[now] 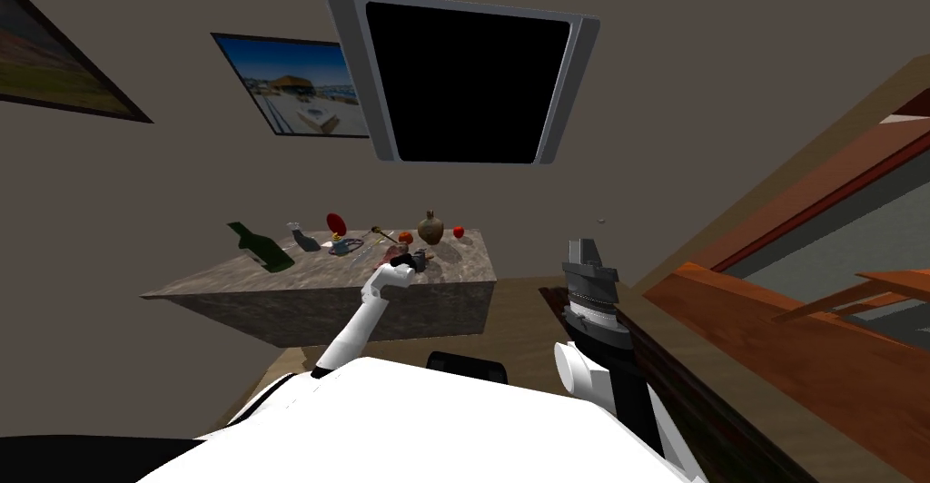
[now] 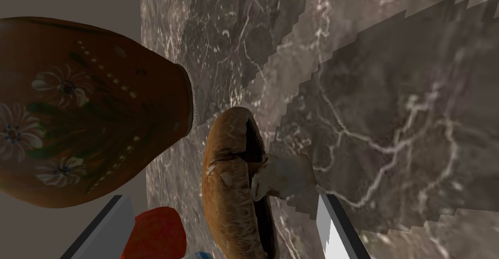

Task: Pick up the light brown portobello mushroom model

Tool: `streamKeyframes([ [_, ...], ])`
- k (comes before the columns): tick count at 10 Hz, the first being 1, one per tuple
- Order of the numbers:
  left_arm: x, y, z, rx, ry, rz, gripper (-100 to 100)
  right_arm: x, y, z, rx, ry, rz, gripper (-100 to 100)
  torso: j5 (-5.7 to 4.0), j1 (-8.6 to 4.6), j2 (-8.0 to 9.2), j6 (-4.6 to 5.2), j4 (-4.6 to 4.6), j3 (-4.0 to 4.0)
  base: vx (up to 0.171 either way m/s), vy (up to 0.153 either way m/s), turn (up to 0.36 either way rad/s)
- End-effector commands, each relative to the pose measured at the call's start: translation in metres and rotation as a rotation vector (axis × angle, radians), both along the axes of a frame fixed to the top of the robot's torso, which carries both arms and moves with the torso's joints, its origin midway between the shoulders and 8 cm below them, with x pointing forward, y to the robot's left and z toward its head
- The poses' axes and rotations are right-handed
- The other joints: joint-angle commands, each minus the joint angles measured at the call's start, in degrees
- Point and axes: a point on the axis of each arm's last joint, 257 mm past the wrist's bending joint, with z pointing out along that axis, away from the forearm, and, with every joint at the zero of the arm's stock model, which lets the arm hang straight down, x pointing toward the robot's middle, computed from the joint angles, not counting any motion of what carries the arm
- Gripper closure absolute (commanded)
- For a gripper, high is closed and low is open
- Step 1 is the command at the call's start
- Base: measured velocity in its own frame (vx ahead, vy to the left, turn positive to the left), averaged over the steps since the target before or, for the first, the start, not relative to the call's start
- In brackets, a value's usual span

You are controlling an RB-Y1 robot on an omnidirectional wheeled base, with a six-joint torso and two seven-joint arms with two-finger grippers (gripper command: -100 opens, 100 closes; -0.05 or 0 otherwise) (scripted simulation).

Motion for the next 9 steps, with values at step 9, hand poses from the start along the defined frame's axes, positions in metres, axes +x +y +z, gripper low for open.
streamKeyframes([
  [9,0.045,-0.005,-0.014,-0.003,0.028,-0.029,-100,0.000,0.000,0.000,0.000,0.000,0.000,0,0.00,0.01,-0.03,0.00,-0.01,-0.02,-0.028,-0.016,0.040],
])
